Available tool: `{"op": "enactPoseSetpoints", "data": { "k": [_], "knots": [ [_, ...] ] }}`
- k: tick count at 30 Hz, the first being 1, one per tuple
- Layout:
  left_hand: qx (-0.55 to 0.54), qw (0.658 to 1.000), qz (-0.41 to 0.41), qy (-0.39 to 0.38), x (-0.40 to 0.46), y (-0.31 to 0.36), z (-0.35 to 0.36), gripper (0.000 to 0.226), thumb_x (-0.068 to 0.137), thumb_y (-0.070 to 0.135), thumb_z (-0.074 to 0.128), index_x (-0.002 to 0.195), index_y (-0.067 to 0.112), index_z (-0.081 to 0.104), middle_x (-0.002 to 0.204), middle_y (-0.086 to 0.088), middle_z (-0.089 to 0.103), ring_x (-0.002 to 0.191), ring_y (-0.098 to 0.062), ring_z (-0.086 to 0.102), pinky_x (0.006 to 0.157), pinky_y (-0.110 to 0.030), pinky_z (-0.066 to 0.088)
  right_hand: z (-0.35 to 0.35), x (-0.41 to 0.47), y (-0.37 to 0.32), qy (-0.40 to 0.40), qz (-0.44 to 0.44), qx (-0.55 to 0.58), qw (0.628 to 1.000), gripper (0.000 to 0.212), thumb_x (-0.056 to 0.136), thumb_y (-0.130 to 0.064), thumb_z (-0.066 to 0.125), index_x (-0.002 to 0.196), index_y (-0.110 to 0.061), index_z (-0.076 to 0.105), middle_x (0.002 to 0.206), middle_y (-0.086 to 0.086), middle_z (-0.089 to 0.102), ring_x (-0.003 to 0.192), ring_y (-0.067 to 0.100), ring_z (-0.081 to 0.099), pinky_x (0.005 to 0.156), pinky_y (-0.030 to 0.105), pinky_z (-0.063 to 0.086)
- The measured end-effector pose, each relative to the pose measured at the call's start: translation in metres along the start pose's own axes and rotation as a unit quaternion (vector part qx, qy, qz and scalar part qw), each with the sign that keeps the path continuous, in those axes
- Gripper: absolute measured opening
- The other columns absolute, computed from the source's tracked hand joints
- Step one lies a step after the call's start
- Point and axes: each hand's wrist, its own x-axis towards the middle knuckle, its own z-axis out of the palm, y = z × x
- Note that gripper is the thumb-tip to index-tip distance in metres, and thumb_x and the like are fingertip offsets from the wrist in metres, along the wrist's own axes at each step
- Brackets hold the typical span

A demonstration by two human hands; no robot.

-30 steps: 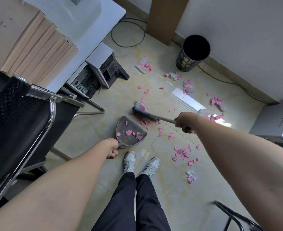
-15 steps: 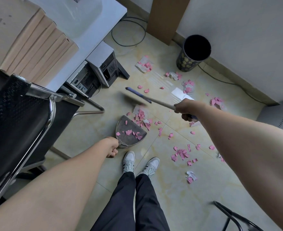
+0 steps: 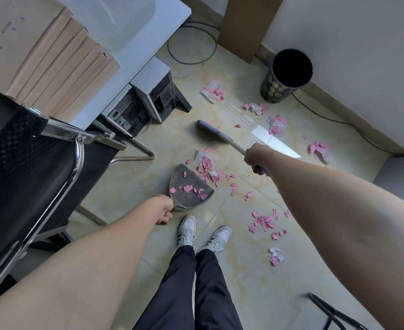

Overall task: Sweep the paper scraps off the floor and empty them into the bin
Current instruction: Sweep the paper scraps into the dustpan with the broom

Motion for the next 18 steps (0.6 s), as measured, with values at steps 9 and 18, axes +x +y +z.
{"op": "enactPoseSetpoints", "data": {
  "k": [9,18],
  "knots": [
    [0.02,1.0,0.001,0.017,0.009,-0.004,-0.008,0.028,0.093,0.001,0.014,0.072,0.013,0.029,0.059,0.001,0.02,0.017,-0.007,0.013,0.035,-0.001,0.012,-0.016,-0.013,0.043,-0.192,0.094,0.034,0.976,0.022,0.102,-0.022,0.043,0.121,-0.012,0.046,0.06,0.0,0.029,0.029,0.013,0.026,0.04,0.012,0.031],
    [0.031,0.999,-0.007,0.016,0.014,0.002,-0.002,0.027,0.093,0.003,0.014,0.073,0.014,0.028,0.059,0.001,0.019,0.017,-0.007,0.013,0.034,-0.001,0.012,-0.027,-0.007,0.075,-0.156,0.091,0.125,0.975,0.024,0.102,-0.026,0.04,0.118,-0.01,0.046,0.058,0.001,0.032,0.036,0.014,0.026,0.041,0.019,0.025]
  ]
}}
